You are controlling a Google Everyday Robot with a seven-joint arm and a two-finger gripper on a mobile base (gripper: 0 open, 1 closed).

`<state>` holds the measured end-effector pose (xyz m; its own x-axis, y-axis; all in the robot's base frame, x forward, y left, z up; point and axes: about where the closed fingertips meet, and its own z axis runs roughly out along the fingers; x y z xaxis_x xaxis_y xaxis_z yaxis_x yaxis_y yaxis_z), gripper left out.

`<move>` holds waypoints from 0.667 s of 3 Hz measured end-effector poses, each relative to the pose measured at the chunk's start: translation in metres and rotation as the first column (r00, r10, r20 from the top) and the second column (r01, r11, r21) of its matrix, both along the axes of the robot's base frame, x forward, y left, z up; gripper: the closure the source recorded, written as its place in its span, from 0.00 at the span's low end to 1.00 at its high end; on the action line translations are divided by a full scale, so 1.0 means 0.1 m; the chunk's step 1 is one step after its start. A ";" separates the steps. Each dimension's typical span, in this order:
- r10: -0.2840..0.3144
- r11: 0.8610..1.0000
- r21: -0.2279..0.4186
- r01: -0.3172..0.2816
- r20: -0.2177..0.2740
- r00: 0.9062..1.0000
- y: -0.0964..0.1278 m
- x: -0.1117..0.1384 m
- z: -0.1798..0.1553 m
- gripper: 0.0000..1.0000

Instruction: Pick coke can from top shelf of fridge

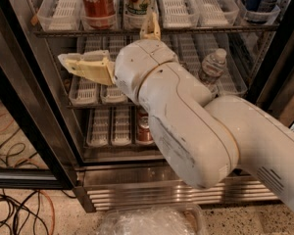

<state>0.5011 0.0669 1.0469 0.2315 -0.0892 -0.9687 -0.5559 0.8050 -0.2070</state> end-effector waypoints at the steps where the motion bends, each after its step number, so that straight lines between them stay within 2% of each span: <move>1: -0.001 0.999 -0.038 0.002 0.035 0.999 0.00 0.07 -0.02 0.00; 2: 0.004 0.997 -0.076 0.002 0.074 0.997 0.02 0.11 -0.04 0.00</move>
Offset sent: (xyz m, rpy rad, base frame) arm 0.0687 0.0091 -0.0290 0.2582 0.1662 -0.0972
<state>0.5120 0.0685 1.0431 0.3027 -0.1618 -0.9393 -0.5373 0.7850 -0.3084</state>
